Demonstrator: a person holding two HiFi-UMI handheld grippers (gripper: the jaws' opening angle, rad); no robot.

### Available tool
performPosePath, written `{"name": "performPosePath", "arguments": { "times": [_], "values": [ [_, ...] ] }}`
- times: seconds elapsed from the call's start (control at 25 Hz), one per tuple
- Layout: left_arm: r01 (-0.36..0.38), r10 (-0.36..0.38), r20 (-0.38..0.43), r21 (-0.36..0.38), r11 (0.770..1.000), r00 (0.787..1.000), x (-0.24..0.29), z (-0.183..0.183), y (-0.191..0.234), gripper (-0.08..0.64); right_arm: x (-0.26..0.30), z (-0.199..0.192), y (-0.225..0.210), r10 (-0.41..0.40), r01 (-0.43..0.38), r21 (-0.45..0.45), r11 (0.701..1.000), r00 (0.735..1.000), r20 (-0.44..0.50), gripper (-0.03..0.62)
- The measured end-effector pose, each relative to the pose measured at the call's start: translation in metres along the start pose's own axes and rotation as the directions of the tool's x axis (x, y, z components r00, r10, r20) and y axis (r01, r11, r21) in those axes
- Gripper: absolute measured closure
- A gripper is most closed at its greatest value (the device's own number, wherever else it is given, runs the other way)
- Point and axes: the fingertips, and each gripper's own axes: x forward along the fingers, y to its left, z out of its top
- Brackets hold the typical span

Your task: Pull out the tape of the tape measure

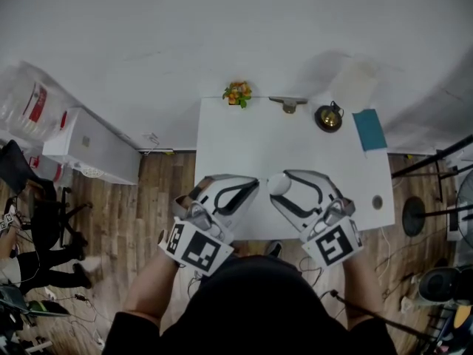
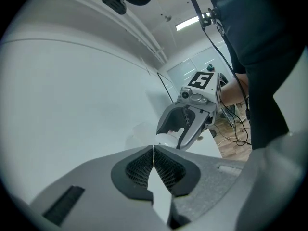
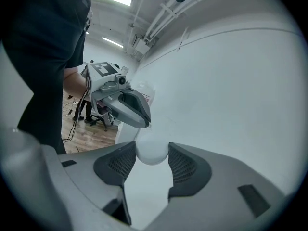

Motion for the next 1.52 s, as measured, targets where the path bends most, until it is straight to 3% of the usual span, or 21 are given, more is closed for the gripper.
{"name": "performPosePath", "arguments": {
  "times": [0.32,0.56,0.68,0.88,1.32,1.52],
  "values": [
    [-0.038,0.038,-0.01,-0.02,0.999,0.999,-0.001,0.002,0.004,0.552,-0.017,-0.007,-0.004,0.018,-0.018,0.018,1.0,1.0,0.014,0.373],
    [-0.135,0.143,0.098,-0.085,0.987,0.985,-0.027,0.005,0.048,0.552,-0.018,-0.011,-0.008,0.019,-0.019,0.044,0.999,1.0,0.008,0.373],
    [-0.156,0.162,0.021,-0.188,0.97,0.987,-0.035,-0.015,0.051,0.552,-0.018,-0.011,-0.005,0.042,-0.042,0.043,0.998,0.999,0.006,0.373],
    [-0.224,0.22,-0.044,-0.28,0.934,0.974,-0.045,-0.03,0.065,0.552,-0.019,-0.024,-0.003,0.056,-0.056,-0.002,0.998,0.998,-0.041,0.373],
    [-0.257,0.239,-0.101,-0.262,0.93,0.966,-0.058,-0.049,0.074,0.552,-0.028,-0.035,-0.005,0.068,-0.07,-0.028,0.997,0.996,-0.064,0.373],
    [-0.308,0.286,-0.117,-0.276,0.91,0.951,-0.071,-0.058,0.088,0.551,-0.029,-0.041,-0.007,0.064,-0.068,-0.041,0.997,0.994,-0.087,0.373]
  ]
}}
